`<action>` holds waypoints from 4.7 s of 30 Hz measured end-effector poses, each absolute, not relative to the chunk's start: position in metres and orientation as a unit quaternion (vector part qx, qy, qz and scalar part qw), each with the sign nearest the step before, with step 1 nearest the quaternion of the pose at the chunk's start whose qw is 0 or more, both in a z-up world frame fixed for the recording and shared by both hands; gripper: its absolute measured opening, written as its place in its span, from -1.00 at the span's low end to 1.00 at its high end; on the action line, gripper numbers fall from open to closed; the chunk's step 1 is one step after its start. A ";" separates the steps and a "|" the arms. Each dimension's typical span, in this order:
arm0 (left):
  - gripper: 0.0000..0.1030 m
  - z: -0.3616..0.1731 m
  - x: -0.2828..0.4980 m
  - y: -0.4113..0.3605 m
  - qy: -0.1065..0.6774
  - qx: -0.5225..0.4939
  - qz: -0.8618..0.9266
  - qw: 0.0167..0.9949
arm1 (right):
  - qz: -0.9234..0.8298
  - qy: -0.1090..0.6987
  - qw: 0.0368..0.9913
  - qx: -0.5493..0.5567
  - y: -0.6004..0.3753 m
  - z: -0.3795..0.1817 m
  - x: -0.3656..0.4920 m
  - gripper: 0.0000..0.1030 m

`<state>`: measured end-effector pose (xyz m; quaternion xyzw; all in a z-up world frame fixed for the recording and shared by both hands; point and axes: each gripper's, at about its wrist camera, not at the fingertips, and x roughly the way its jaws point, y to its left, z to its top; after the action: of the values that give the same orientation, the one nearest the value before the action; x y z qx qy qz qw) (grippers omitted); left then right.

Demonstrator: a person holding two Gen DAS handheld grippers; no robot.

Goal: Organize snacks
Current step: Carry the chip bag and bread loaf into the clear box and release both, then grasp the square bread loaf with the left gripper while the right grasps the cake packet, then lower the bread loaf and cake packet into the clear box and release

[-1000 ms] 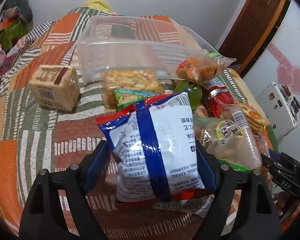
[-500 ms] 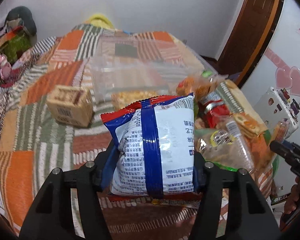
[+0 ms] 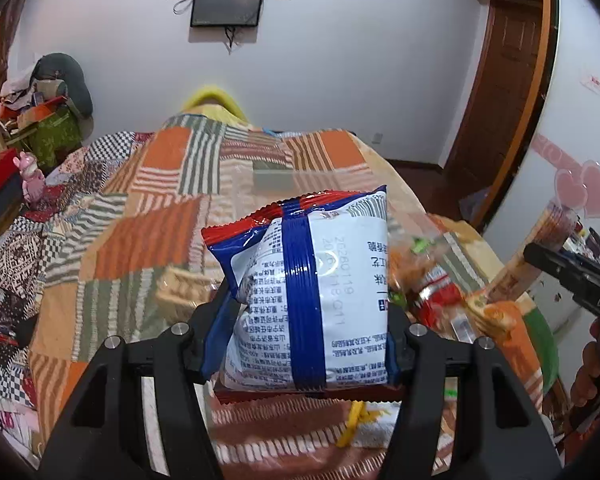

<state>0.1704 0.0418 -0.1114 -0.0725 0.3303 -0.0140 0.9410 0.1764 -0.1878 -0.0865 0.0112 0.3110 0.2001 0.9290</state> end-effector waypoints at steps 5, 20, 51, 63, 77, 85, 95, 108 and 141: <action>0.17 -0.103 0.184 0.052 0.317 -0.069 -0.003 0.946 | 0.212 0.288 0.934 0.010 -0.173 -0.073 0.193 -0.23; 0.17 -0.106 0.263 0.063 0.315 -0.051 0.007 0.948 | 0.223 0.314 0.923 -0.013 -0.138 -0.090 0.257 -0.23; 0.55 -0.121 0.298 0.064 0.338 -0.020 0.005 0.941 | 0.242 0.377 0.893 -0.049 -0.136 -0.100 0.297 0.13; 0.61 -0.139 0.256 0.124 0.386 -0.031 0.027 0.922 | 0.187 0.374 0.907 -0.042 -0.190 -0.103 0.262 0.13; 0.70 -0.203 0.251 0.125 0.453 -0.042 0.009 0.890 | 0.136 0.464 0.875 -0.027 -0.232 -0.167 0.233 0.15; 0.62 -0.215 0.254 0.121 0.449 -0.046 0.019 0.892 | 0.143 0.498 0.855 -0.009 -0.243 -0.194 0.215 -0.03; 0.59 -0.212 0.248 0.124 0.445 -0.053 0.024 0.894 | 0.143 0.484 0.863 0.003 -0.245 -0.184 0.210 -0.38; 0.59 -0.151 0.231 0.117 0.383 -0.049 0.024 0.922 | 0.157 0.395 0.905 0.011 -0.235 -0.124 0.224 -0.38; 0.59 -0.150 0.340 0.013 0.383 -0.057 -0.072 0.919 | 0.216 0.394 0.893 -0.020 -0.145 -0.132 0.317 -0.39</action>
<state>0.3401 0.0133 -0.1497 -0.0571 0.3828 -0.0723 0.9192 0.3168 -0.1450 -0.1319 -0.0205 0.3939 0.2158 0.8932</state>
